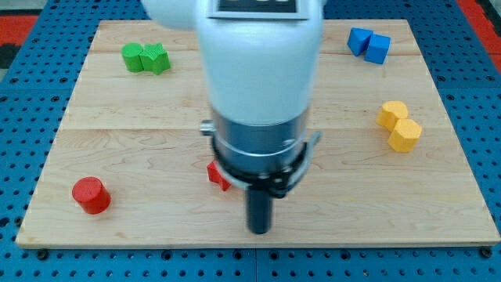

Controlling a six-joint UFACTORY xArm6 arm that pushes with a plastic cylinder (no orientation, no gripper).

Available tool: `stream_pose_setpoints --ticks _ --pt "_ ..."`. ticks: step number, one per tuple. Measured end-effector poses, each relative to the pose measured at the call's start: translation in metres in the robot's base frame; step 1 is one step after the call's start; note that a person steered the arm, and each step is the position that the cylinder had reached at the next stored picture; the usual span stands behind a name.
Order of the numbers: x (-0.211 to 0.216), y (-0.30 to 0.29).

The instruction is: Move the red star into red circle

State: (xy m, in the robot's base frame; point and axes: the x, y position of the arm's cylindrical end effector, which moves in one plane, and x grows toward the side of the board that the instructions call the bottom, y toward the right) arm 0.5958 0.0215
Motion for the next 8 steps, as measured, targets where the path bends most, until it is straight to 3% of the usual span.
stream_pose_setpoints --ticks 1,2,5,8 --pt "-0.019 0.080" --pt "-0.053 0.081" --pt "-0.151 0.037" --pt "-0.149 0.001"
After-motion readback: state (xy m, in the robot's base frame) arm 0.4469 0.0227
